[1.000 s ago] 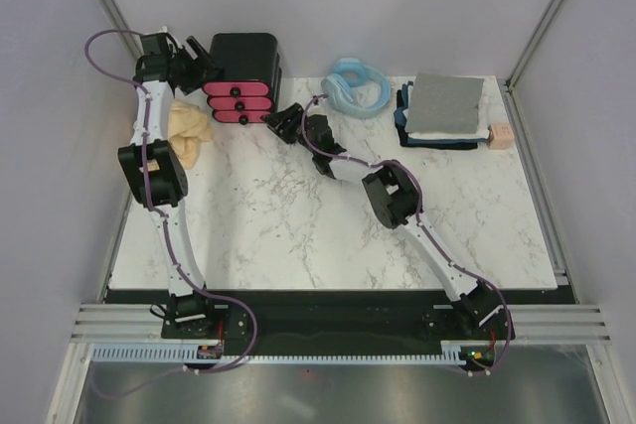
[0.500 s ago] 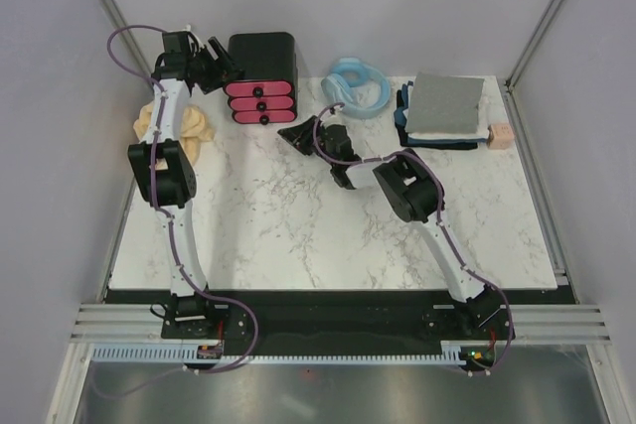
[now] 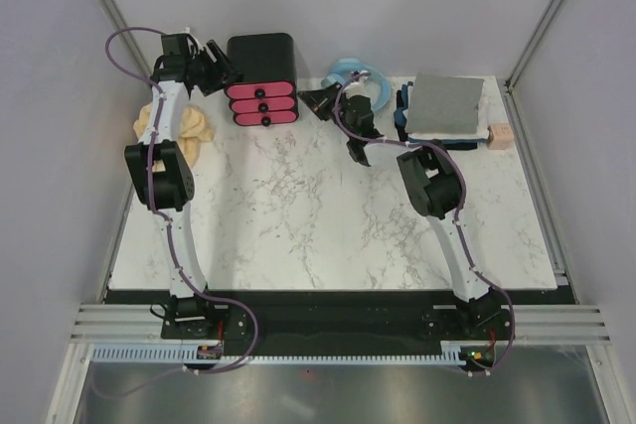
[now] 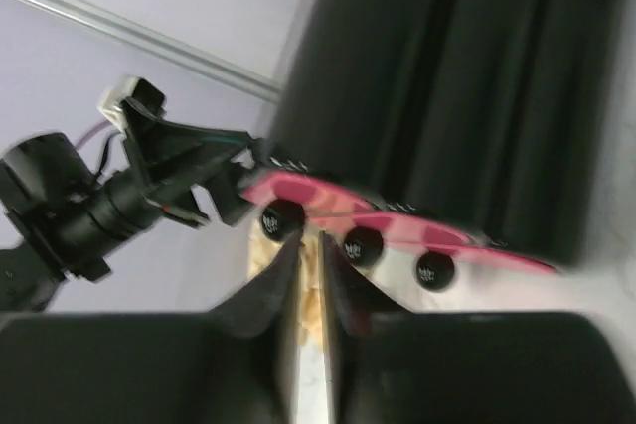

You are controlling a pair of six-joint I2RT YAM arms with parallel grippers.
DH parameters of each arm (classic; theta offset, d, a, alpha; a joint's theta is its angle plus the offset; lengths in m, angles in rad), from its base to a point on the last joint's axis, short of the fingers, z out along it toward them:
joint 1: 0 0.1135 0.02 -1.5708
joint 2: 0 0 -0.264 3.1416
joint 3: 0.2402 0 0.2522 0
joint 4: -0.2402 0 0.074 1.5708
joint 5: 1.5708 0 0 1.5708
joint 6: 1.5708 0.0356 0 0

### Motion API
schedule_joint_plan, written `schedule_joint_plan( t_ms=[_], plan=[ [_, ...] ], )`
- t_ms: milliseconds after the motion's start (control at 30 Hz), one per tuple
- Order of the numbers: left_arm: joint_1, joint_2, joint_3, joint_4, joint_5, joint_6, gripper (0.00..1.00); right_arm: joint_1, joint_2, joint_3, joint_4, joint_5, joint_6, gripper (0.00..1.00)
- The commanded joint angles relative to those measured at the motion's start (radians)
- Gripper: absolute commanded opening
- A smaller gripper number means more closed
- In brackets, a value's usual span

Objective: Fold and stack the t-shirts

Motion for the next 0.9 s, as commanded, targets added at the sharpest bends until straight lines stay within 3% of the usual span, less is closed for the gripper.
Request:
schedule_joint_plan(
  t_ms=[0, 67, 167, 367, 467, 500, 533, 667, 767, 867],
  plan=[
    [-0.044, 0.006, -0.043, -0.121, 0.015, 0.071, 0.61, 0.025, 0.140, 0.300, -0.086, -0.012, 0.043, 0.36],
    [-0.051, 0.007, -0.043, -0.121, 0.021, 0.073, 0.61, 0.032, 0.208, 0.413, -0.168, 0.006, 0.056, 0.42],
    [-0.059, 0.004, -0.051, -0.121, 0.019, 0.076, 0.61, 0.030, 0.299, 0.490, -0.130, 0.087, 0.114, 0.43],
    [-0.059, -0.014, -0.074, -0.121, 0.019, 0.093, 0.57, 0.025, 0.253, 0.305, 0.046, 0.204, 0.141, 0.40],
    [-0.059, -0.013, -0.082, -0.121, 0.015, 0.098, 0.56, 0.009, 0.213, 0.205, 0.224, 0.177, 0.178, 0.29],
    [-0.058, -0.011, -0.082, -0.121, 0.015, 0.098, 0.54, 0.003, 0.208, 0.197, 0.256, 0.099, 0.184, 0.07],
    [-0.059, -0.008, -0.082, -0.121, 0.018, 0.096, 0.53, -0.001, 0.204, 0.198, 0.252, 0.062, 0.183, 0.00],
    [-0.059, 0.004, -0.072, -0.121, 0.019, 0.087, 0.46, -0.001, 0.111, 0.127, 0.232, -0.044, 0.113, 0.00],
    [-0.061, 0.013, -0.069, -0.121, 0.021, 0.079, 0.42, -0.002, 0.023, 0.011, 0.164, 0.031, 0.004, 0.00],
    [-0.064, 0.015, -0.071, -0.121, 0.018, 0.076, 0.41, -0.016, 0.041, 0.040, 0.038, 0.097, -0.032, 0.00]
  ],
)
